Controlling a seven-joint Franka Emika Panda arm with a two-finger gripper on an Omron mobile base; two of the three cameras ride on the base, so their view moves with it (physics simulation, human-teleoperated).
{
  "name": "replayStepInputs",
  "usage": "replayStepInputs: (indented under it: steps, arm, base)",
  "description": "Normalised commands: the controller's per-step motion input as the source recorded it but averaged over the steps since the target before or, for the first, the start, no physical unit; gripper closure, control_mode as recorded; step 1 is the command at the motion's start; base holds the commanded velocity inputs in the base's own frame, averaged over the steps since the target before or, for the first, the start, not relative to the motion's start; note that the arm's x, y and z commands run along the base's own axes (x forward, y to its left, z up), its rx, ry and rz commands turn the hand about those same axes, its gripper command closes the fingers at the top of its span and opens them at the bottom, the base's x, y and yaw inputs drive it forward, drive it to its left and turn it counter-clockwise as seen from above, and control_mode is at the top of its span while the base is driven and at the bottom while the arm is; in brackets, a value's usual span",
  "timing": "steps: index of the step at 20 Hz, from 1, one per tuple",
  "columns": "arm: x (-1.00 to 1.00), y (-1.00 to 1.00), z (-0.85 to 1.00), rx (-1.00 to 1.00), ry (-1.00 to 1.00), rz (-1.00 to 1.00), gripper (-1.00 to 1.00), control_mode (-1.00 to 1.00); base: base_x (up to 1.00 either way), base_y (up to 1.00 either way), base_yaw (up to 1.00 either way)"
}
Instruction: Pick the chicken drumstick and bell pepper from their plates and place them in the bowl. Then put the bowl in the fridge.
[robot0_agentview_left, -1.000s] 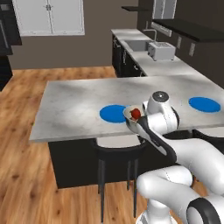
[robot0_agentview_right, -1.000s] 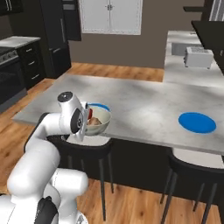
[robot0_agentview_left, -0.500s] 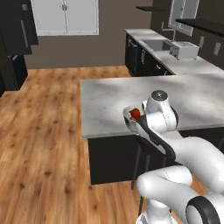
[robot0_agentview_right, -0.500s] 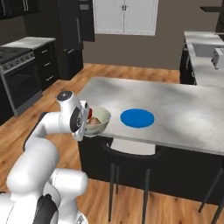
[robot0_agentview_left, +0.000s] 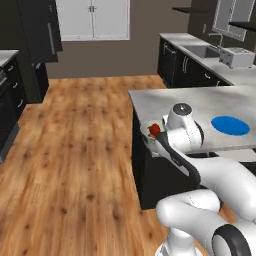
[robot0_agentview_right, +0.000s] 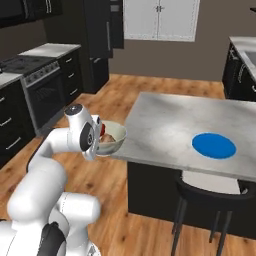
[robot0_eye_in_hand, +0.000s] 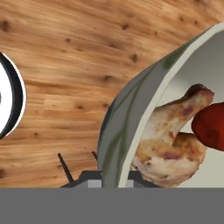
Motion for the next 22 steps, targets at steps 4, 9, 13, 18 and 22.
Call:
replayStepInputs:
  steps: [4, 9, 13, 18, 22]
  arm:
    - [0.00, 0.00, 0.00, 0.00, 0.00, 0.00, 1.00, 1.00]
    - [0.00, 0.00, 0.00, 0.00, 0.00, 0.00, 1.00, 1.00]
    - [0.00, 0.00, 0.00, 0.00, 0.00, 0.00, 1.00, 1.00]
    - [0.00, 0.00, 0.00, 0.00, 0.00, 0.00, 1.00, 1.00]
    - [0.00, 0.00, 0.00, 0.00, 0.00, 0.00, 1.00, 1.00]
  base:
    - [0.60, 0.85, 0.00]
    - [0.76, 0.62, -0.06]
    - [0.83, 0.46, -0.17]
    - [0.89, 0.35, -0.21]
    - [0.92, 0.32, -0.20]
